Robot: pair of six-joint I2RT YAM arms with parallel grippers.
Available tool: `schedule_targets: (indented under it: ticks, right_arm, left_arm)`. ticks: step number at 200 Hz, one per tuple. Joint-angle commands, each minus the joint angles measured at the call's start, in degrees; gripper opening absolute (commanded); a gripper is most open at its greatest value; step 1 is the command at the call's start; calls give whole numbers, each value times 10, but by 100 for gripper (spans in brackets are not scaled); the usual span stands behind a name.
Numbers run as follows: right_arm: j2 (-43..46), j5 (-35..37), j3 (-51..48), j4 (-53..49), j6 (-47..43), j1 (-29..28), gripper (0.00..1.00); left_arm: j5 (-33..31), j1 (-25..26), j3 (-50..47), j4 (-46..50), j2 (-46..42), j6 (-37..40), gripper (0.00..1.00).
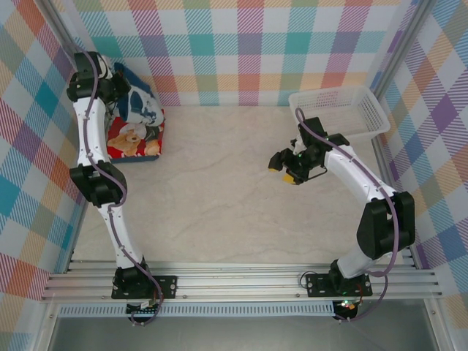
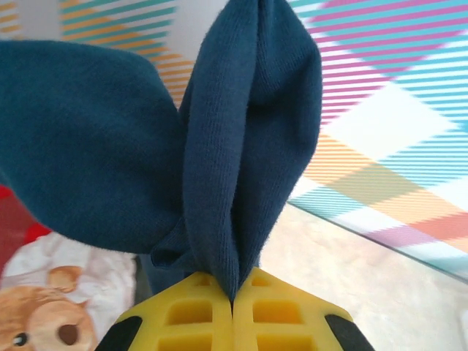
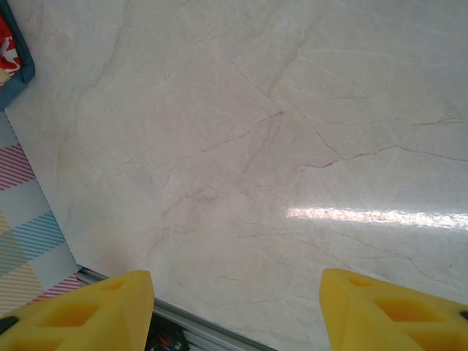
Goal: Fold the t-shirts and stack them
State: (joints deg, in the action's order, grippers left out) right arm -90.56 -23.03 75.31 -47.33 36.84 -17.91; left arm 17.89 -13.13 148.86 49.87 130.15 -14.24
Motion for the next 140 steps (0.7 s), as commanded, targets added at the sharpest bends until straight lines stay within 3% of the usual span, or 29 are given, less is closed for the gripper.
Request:
schedule_targets:
  ticks: [1,16,53,68,97,140]
  right_arm:
    - [-6,-2,4,8,6,3,62]
    - [-8,-4,4,9,7,3,62]
    - [-12,-8,5,9,10,2,62]
    - [-13,-9,4,8,10,3,62]
    - [-14,-15,-1,11,13,2,61]
    - [-8,-6,-5,5,11,2,61]
  left_arm:
    - [74,-3,24,11,-28,-17,0]
    - [84,-3,22,19,-30,-8,0]
    - [-9,-23,16,118,5,27,0]
    - [-21,-27,-21,113,17,47,0]
    - [-34,-50,-33,124,108,31,7]
    - [-180,-50,-24,135,106,26,9]
